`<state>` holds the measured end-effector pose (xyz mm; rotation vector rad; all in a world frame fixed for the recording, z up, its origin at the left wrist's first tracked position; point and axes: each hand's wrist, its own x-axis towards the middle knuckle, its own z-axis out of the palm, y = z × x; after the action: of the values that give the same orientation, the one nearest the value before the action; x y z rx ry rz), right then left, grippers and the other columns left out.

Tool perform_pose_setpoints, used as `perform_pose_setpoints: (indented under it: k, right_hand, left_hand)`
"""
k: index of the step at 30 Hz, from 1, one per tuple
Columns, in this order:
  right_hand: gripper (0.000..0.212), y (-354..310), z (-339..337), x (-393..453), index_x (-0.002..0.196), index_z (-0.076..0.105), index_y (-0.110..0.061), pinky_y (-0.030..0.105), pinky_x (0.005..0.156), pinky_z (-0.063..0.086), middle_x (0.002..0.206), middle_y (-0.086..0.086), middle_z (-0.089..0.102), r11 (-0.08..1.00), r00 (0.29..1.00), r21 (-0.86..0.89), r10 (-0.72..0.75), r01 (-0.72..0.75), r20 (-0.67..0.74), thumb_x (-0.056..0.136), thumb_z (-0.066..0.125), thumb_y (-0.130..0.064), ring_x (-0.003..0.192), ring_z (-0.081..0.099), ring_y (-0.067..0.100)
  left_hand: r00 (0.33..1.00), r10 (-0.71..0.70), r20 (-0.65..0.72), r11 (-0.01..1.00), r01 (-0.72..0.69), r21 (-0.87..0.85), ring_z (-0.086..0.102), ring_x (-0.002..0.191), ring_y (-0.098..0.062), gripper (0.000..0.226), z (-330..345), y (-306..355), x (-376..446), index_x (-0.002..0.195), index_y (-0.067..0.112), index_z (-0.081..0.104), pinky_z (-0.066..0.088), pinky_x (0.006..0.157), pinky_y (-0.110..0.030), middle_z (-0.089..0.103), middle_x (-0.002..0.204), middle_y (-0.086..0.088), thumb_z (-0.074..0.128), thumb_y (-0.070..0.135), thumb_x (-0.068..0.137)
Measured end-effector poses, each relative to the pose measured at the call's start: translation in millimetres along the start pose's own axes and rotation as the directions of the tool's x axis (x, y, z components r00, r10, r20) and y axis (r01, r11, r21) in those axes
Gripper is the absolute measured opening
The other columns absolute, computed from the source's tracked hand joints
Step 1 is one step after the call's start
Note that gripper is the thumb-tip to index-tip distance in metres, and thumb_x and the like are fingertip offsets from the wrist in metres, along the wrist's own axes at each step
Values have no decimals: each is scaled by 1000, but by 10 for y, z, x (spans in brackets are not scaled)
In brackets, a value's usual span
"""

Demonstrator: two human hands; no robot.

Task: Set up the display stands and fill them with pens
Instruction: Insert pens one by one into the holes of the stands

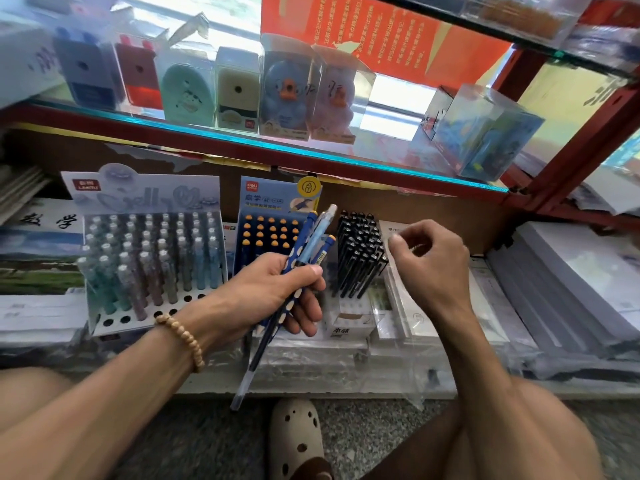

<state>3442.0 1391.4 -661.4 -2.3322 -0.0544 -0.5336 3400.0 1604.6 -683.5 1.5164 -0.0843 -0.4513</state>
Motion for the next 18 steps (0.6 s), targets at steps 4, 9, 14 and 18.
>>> perform_pose_setpoints:
  k: [4,9,14,18]
  right_hand:
    - [15,-352,77,-125,90,71,-18,22,60,50,82,0,71,919,892,336,36,-206,450,92,67,-32,66,61,7]
    - [14,-377,250,-200,82,71,-14,19,56,49,67,0,67,771,816,535,-35,-346,577,94,65,-10,59,59,10]
    - [14,-421,309,-56,87,68,-9,22,54,51,75,4,67,559,873,692,135,-457,468,97,59,-10,66,60,14]
    - [7,-510,385,-76,92,68,-7,23,61,55,80,6,69,569,843,670,78,-476,532,94,62,-6,70,65,15]
  left_hand:
    - [1000,-10,-4,1000,10,14,66,55,-25,28,-21,-6,-26,92,1,60,50,46,-24,67,64,-12,47,24,102]
    - [1000,-8,-7,1000,8,2,66,54,-25,28,-12,-4,-56,96,1,59,50,46,-23,68,67,-13,46,25,102]
    - [991,-23,-129,999,18,-36,62,48,-20,27,-176,-47,-136,100,2,61,45,39,-20,67,68,-8,47,25,102]
    - [976,-14,-215,998,28,60,48,42,-11,26,-351,-104,-258,100,2,63,34,35,-17,59,63,-1,50,25,100]
